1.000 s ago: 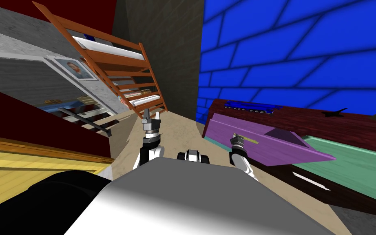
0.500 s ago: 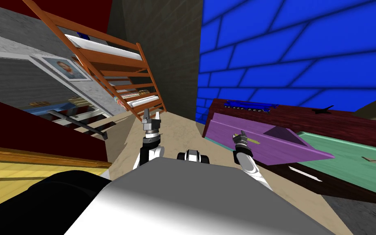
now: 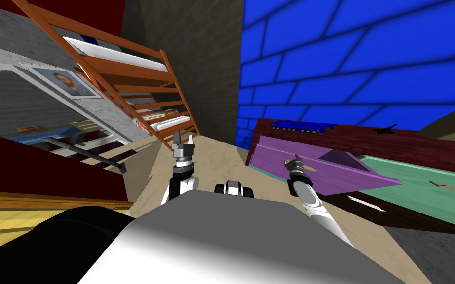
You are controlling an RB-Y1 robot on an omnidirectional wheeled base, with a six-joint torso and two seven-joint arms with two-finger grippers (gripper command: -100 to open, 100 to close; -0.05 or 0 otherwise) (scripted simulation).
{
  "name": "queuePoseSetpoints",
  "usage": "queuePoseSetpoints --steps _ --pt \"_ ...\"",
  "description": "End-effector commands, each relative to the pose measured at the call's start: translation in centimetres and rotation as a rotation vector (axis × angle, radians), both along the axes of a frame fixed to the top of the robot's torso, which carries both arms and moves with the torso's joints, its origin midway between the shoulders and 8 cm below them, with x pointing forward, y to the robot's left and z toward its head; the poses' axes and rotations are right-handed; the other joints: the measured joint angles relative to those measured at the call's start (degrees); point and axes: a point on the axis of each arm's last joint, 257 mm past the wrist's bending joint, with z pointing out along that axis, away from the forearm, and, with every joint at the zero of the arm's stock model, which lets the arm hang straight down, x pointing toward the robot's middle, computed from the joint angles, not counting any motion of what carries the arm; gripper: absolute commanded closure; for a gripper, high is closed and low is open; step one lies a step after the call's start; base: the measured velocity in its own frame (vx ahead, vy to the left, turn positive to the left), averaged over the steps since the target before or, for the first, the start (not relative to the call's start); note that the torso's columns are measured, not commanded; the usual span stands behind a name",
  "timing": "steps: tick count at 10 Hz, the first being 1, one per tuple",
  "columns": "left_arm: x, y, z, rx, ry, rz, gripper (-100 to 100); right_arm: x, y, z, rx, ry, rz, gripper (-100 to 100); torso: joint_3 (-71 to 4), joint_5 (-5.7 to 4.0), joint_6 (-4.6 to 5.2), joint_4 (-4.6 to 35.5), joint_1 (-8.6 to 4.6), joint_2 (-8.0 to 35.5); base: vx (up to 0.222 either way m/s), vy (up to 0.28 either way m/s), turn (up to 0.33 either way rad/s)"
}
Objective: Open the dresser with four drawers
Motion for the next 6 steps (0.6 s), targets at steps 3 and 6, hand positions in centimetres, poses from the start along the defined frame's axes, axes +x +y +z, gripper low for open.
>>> queuePoseSetpoints --steps 3,6 --pt "0.00 0.00 0.00 0.000 0.000 0.000 0 -0.12 -0.06 -0.32 0.003 0.008 0.001 0 0.01 -0.14 0.00 -0.09 -0.12 -0.02 0.000 0.000 0.000" --pt "0.00 0.00 0.00 0.000 0.000 0.000 0 -0.18 -0.04 -0.49 0.005 0.011 0.001 0 -0.04 -0.17 0.02 -0.15 -0.13 -0.10 0.000 0.000 0.000"
